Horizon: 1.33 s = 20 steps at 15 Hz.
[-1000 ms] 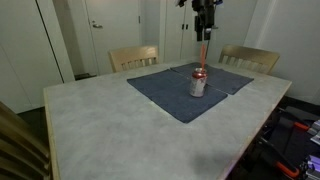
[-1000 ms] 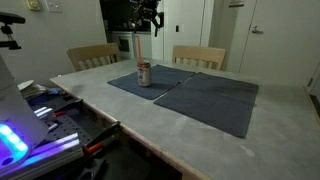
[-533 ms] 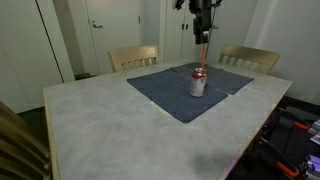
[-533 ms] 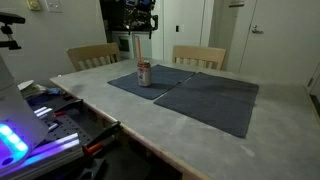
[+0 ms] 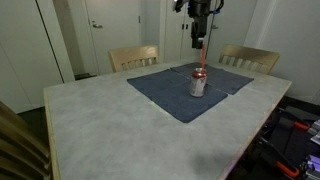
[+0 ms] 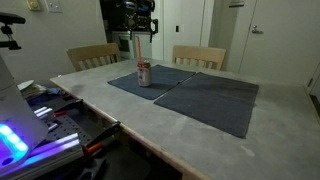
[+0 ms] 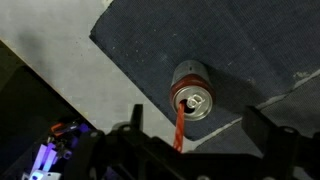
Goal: Put the straw in the can and then put it back on the table again
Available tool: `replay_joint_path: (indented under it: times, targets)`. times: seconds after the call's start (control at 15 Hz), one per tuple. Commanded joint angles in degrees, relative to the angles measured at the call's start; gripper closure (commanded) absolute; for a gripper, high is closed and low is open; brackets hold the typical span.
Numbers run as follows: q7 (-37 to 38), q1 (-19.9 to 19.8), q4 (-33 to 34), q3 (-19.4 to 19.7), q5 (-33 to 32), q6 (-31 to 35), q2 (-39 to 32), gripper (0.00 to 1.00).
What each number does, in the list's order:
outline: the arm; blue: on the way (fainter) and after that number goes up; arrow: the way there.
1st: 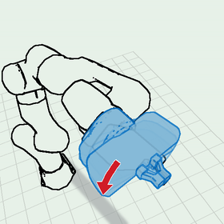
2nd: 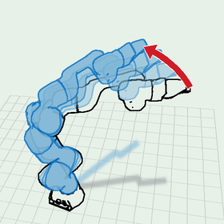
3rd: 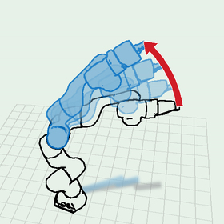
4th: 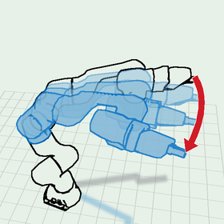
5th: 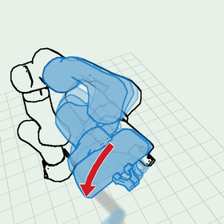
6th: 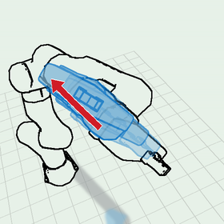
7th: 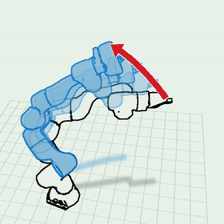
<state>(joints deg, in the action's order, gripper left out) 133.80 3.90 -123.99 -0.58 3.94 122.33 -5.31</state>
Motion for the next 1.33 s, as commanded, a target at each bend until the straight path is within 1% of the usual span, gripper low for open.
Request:
replay_joint_path:
  times: [0.0, 0.13, 0.73, 0.93, 1.27]
  targets:
    - [-3.6, -1.3, -3.5, 0.6, 1.0, 5.8, 1.8, 0.00]
    - [-3.9, -1.4, -4.0, 0.9, 0.1, 6.5, 2.0, 0.00]
    - [-4.1, -1.9, -4.5, 1.4, -0.2, 4.4, 2.2, 0.00]
    - [-4.3, -2.0, -5.1, 1.5, 0.9, 3.6, 2.6, 0.00]
    - [-4.4, -2.3, -5.8, 1.7, 0.9, 3.2, 3.0, 0.00]
